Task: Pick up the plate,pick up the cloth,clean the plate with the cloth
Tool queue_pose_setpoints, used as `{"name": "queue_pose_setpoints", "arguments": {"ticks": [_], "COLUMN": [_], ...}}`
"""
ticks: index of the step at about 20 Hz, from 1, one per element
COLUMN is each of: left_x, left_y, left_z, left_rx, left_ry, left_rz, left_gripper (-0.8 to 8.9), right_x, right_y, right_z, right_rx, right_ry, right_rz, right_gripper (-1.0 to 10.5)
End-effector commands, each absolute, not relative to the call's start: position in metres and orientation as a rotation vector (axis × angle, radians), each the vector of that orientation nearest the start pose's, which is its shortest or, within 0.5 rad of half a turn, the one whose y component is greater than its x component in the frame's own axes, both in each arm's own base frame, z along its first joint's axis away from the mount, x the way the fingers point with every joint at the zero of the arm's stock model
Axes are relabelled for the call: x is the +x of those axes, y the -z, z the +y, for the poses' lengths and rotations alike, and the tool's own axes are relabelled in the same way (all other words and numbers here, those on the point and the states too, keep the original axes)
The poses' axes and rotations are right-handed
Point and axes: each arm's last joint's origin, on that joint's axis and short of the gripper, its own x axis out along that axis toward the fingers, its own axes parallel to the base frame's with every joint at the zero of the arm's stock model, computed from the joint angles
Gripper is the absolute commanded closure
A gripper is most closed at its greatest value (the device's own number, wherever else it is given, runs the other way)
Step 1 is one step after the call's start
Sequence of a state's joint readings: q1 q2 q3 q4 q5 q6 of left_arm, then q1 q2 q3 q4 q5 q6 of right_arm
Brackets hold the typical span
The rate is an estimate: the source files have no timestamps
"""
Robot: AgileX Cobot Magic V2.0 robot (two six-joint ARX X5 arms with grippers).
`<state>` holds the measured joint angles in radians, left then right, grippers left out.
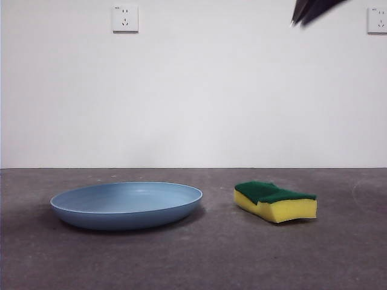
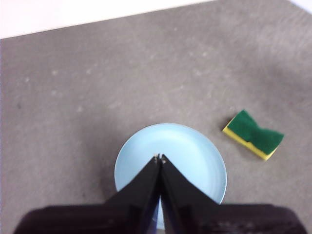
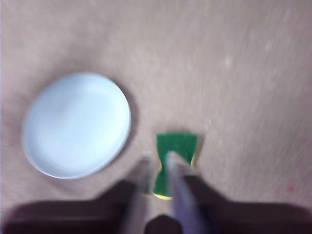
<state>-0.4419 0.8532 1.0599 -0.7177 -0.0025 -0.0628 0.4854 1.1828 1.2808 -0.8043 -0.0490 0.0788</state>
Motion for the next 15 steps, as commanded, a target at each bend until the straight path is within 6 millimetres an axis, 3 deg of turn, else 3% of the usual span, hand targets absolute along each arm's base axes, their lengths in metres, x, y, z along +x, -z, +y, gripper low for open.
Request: {"name": "queue_pose_setpoints", "arguments": {"ticks": [1,4,6,11,13,15], "left_x": [0.135,0.124,0.118,0.11,0.111,0.111], "left_y": [-0.365,-0.364,-0.351,-0.286,-0.264,-0.256], "left_z": [-0.065,-0.061,-0.058,-0.056,-0.057,-0.057], "left_rx": [0.093,0.093,0.08,-0.003,-0.041,-0.057], "left_ry": [0.395,0.364,0.354,0.36,0.345,0.333], "left_rz": [0.492,0.428,0.372,0.267,0.321,0.406], "left_gripper": [8.21,8.21,8.21,8.21,8.21,8.17], "right_x": [0.185,0.163,0.151,0.128,0.128,0.129], "right_y": [-0.372,-0.369,-0.356,-0.311,-0.306,-0.306], "right_z": [0.108,0.104,0.103,0.098,0.097,0.096], "right_rx": [-0.099,-0.13,-0.123,-0.108,-0.116,-0.117], "right_ry": [-0.506,-0.433,-0.424,-0.447,-0.438,-0.431], "right_rz": [0.67,0.571,0.52,0.428,0.444,0.449], "right_gripper": [9.6,9.6,9.6,9.5,9.5,9.5]}}
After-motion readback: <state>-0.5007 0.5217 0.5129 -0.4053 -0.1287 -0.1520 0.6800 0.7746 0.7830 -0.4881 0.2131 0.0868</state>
